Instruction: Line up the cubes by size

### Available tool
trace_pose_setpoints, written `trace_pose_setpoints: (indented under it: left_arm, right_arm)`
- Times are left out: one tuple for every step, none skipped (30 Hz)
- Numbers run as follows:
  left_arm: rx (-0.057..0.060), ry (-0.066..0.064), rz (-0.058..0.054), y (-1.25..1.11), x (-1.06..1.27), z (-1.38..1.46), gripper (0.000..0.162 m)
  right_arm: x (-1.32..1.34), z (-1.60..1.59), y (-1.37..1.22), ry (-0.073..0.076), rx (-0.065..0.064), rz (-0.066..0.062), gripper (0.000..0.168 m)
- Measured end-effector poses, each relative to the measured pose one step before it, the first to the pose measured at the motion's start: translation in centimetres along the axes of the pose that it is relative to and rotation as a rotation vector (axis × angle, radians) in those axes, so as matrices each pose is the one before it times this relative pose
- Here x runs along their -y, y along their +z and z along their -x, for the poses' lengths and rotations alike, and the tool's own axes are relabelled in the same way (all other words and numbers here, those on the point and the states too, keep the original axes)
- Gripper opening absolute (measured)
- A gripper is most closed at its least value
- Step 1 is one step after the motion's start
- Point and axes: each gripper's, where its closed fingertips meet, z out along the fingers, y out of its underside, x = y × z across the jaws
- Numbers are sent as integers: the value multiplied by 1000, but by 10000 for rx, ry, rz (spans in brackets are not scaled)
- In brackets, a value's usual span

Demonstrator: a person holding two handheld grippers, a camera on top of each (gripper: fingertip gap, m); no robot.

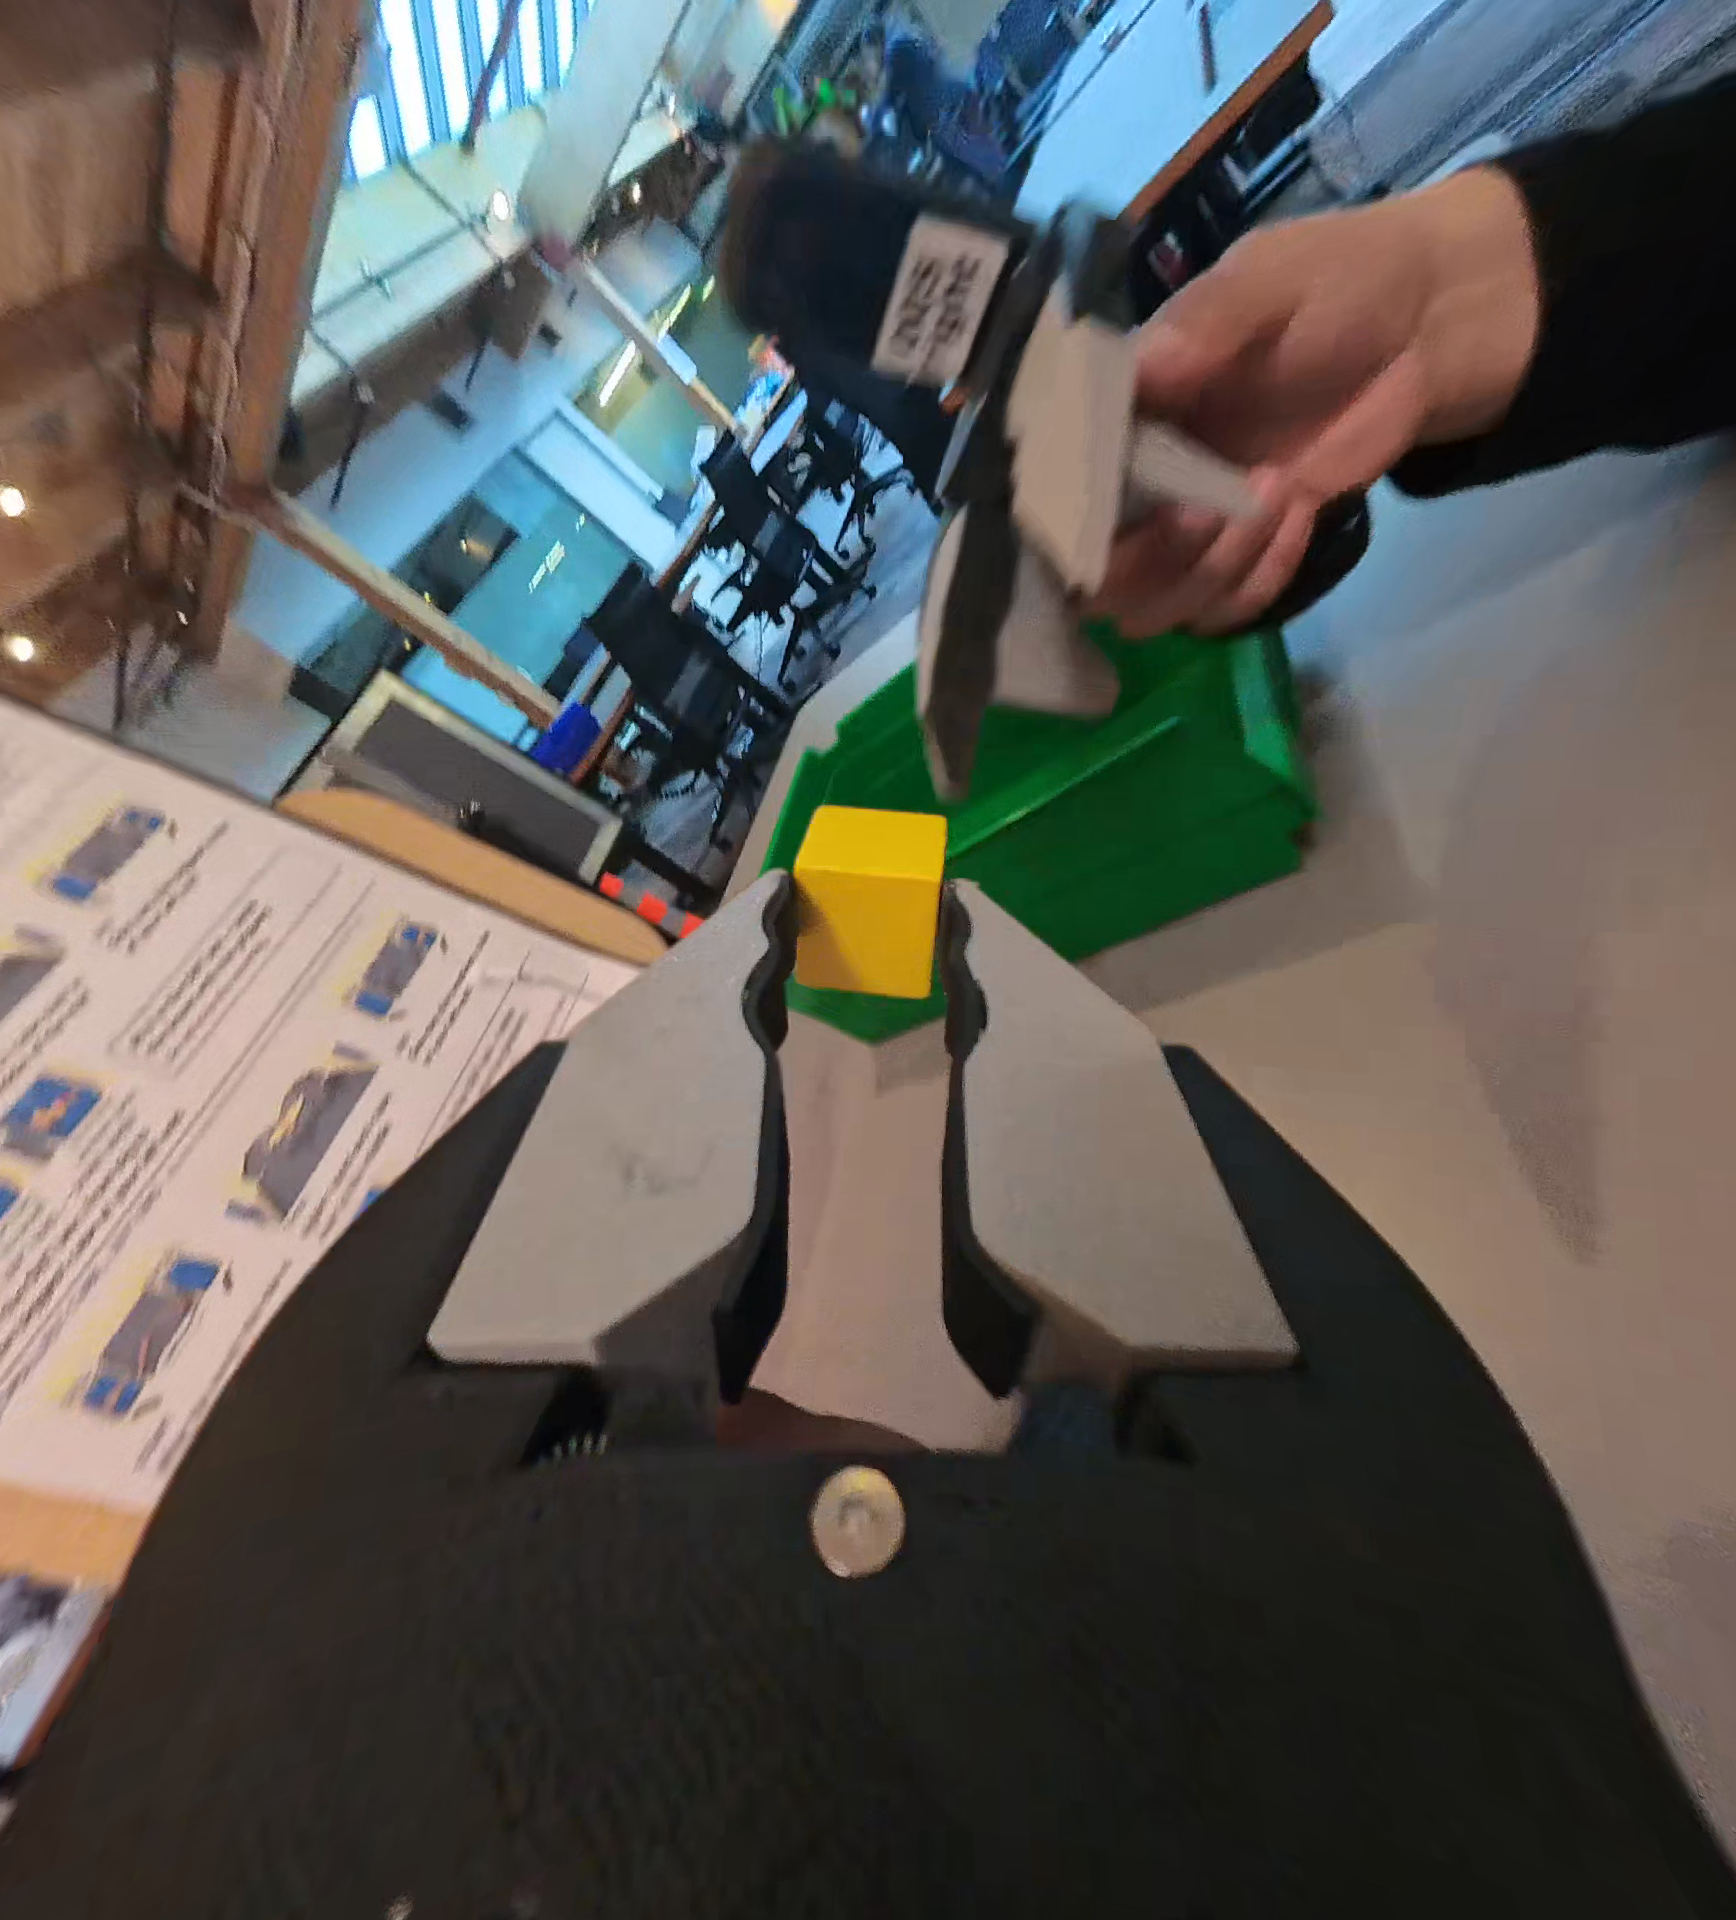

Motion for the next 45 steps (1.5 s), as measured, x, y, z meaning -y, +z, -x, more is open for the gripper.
trace_pose_setpoints:
  left_arm:
    - [-34,151,-139,694,578,-709,25]
    - [-49,79,-115,613,406,-581,25]
    - [-76,2,-114,512,305,-496,25]
    - [-110,-34,-68,419,143,-461,25]
    - [23,-3,-33,315,17,-192,25]
    - [56,-52,-85,148,62,-58,25]
    - [-13,-149,-64,103,29,-85,24]
    - [-10,-79,18,140,-95,-138,24]
    - [44,65,181,156,-350,-85,24]
    - [113,105,304,88,-541,26,24]
    - [84,8,292,-61,-590,43,22]
    - [-69,-119,221,-261,-545,-126,18]
    - [-134,-189,197,-448,-554,-193,19]
    - [-81,-238,253,-556,-675,-117,18]
    - [-152,-297,344,-609,-849,-217,17]
    - [-250,-324,420,-604,-958,-362,17]
    - [-152,-192,421,-597,-976,-264,19]
    - [-72,-35,429,-566,-999,-193,22]
    - [-99,40,463,-535,-1034,-229,26]
    - [-124,71,420,-500,-950,-244,28]
    - [-148,59,326,-491,-822,-221,29]
    - [-149,-11,290,-499,-750,-147,30]
    - [-105,-71,336,-511,-787,41,36]
    - [-125,-103,375,-561,-821,126,44]
    - [-235,-89,395,-614,-847,58,46]
    - [-211,-17,395,-644,-862,166,44]
    - [-117,20,436,-621,-959,400,43]
    - [-124,-39,537,-538,-1207,534,43]
    - [-108,-133,622,-385,-1427,717,43]
    - [-32,-174,617,-177,-1479,906,44]
    - [-105,-188,586,71,-1476,800,43]
    - [-211,-153,691,320,-1613,588,43]
    - [-147,-54,790,577,-1697,628,44]
    - [-86,49,754,792,-1541,642,45]
    - [-36,95,640,972,-1256,673,46]
    - [-18,74,494,1090,-900,672,45]
    - [-76,41,355,1131,-590,542,44]
    - [-70,8,258,1114,-350,503,44]
    - [-95,27,220,1059,-230,413,42]
    - [-100,103,189,941,-153,299,41]
    - [56,195,127,748,-37,465,45]
    - [72,238,35,435,139,479,48]
    - [-120,111,57,172,92,206,50]
    - [-166,42,118,36,16,100,50]
    - [-164,77,198,77,-120,-31,51]
  right_arm:
    - [-29,-125,735,214,125,40,53]
    - [-45,-120,569,195,115,-7,52]
    - [-18,-28,396,171,164,-42,46]
    - [-66,170,215,114,292,-47,32]
    - [-12,145,66,195,254,-89,30]
    - [16,73,-165,160,208,-129,28]
    - [43,134,-255,165,227,-128,27]
    - [-102,-34,-224,188,77,3,26]
    - [-70,-234,-330,39,-124,44,26]
    - [79,-237,-562,-172,-211,62,25]
    - [141,-351,-873,-301,-349,150,25]
    - [109,-687,-1193,-445,-568,272,25]
    - [-28,-958,-1420,-620,-669,428,25]
    - [-437,-1220,-1511,-674,-680,642,26]
    - [-930,-1828,-1483,-585,-895,832,26]
    - [-1410,-2403,-1272,-501,-1127,970,26]
    - [-1797,-2138,-826,-510,-863,1066,26]
    - [-1913,-1689,-373,-453,-568,1035,26]
    - [-1699,-1205,58,-366,-338,864,25]
    - [-1338,-681,419,-277,-94,684,25]
    - [-1128,-321,680,-361,44,675,26]
    - [-959,-237,866,-518,-19,654,26]
    - [-822,-162,969,-586,-13,645,26]
    - [-532,-149,1022,-540,-17,532,26]
    - [-159,-192,981,-409,-26,327,26]
    - [52,8,900,-329,131,210,26]
    - [130,154,782,-294,242,158,26]
    - [221,166,658,-292,230,69,26]
    - [262,264,552,-285,271,-5,26]
    - [192,133,446,-197,203,0,26]
    - [314,21,251,-89,168,-99,25]
    - [4,-152,138,-53,67,69,25]
    - [13,-58,87,-36,89,25,25]
    - [22,17,70,-53,77,-6,25]
    - [-26,25,103,-43,48,29,25]
    - [-30,38,85,-3,47,61,26]
    - [83,-39,-6,35,3,-1,26]
    - [-11,-87,19,38,-28,35,27]
    - [-2,9,-3,31,26,-7,27]
    - [9,29,0,42,39,-49,28]
    - [13,44,-7,68,52,-53,29]
    - [6,37,0,93,53,-35,32]
    - [13,18,-2,91,28,-29,38]
    - [90,-52,-33,84,-19,-61,43]
    - [154,9,-91,59,17,-100,44]
